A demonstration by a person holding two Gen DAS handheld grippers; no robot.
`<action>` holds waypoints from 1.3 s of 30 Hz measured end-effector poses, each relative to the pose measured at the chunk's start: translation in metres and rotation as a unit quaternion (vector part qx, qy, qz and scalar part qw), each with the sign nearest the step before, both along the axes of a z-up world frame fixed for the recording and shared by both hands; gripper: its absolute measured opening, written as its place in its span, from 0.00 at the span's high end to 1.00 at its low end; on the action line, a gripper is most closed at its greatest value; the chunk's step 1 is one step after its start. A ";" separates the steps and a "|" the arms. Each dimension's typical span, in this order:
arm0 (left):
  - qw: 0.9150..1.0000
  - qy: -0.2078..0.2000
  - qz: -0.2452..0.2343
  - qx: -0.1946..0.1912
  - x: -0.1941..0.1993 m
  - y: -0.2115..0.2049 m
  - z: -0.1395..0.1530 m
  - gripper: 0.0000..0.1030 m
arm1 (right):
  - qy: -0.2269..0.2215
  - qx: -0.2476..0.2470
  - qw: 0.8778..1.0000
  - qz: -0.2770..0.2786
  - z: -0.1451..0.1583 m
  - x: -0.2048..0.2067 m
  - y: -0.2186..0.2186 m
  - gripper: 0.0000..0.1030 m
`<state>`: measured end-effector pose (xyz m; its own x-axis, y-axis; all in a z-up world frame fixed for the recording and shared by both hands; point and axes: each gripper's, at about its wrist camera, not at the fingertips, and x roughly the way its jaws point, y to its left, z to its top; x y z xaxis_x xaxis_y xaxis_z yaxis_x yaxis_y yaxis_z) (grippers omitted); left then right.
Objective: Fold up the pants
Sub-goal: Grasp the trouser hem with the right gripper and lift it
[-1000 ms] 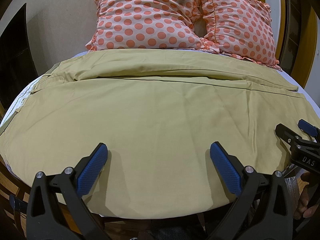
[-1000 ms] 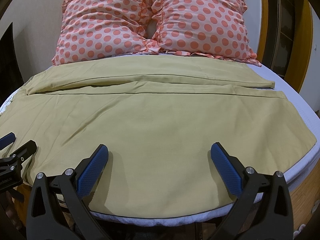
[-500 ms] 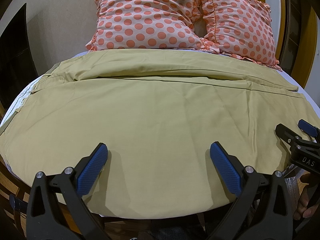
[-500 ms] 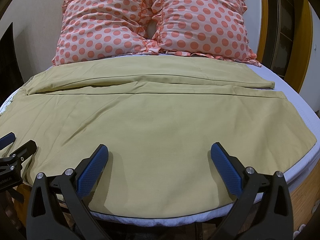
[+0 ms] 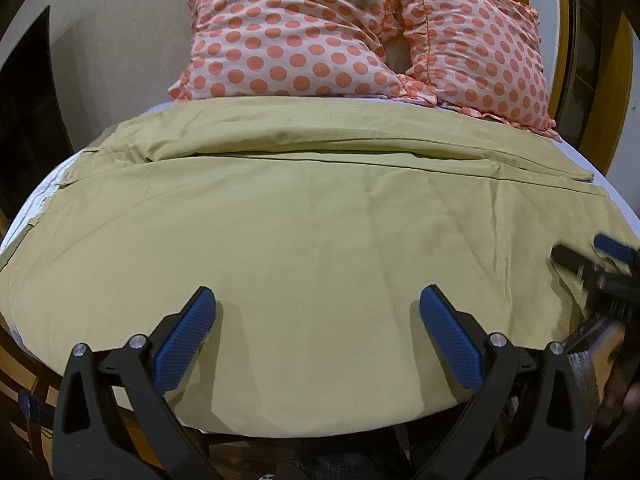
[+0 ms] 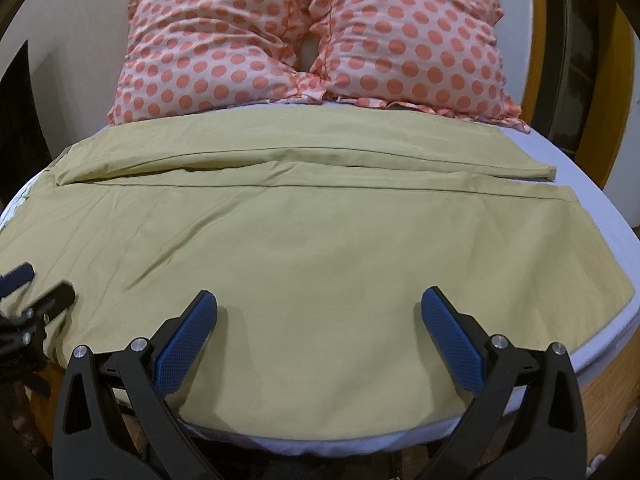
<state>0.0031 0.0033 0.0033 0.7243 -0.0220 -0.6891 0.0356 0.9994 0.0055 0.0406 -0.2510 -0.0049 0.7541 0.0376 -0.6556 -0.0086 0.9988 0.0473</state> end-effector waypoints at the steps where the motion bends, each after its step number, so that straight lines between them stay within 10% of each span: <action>1: 1.000 0.003 -0.003 -0.004 0.002 0.003 0.003 0.02 | -0.015 -0.006 1.000 -0.005 0.013 0.003 -0.007 0.01; 9: 0.998 -0.058 0.007 0.008 0.016 0.018 0.051 0.02 | -0.001 -0.025 0.990 -0.141 0.090 0.147 -0.092 0.02; 14: 0.998 -0.063 0.011 0.007 0.034 0.023 0.059 0.02 | 0.091 0.022 0.964 -0.250 0.056 0.262 -0.161 0.27; 22: 0.999 -0.042 0.012 0.012 0.062 0.031 0.047 0.02 | 0.167 0.070 0.919 -0.351 0.009 0.348 -0.205 0.30; 25: 0.999 -0.037 0.009 0.010 0.067 0.032 0.042 0.02 | 0.119 0.036 0.936 -0.330 0.010 0.339 -0.198 0.43; 29: 0.999 -0.039 0.008 -0.002 0.069 0.034 0.042 0.02 | 0.087 0.054 0.937 -0.335 0.012 0.323 -0.218 0.86; 39: 0.997 -0.065 0.022 -0.018 0.047 0.056 0.057 0.02 | -0.082 0.298 0.921 -0.238 0.050 0.169 -0.251 0.96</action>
<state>0.0505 0.0589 0.0605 0.8082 -0.0112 -0.5888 -0.0071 0.9996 -0.0288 0.2095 -0.5024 0.0453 0.8650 -0.0059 -0.5018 0.3676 0.6880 0.6257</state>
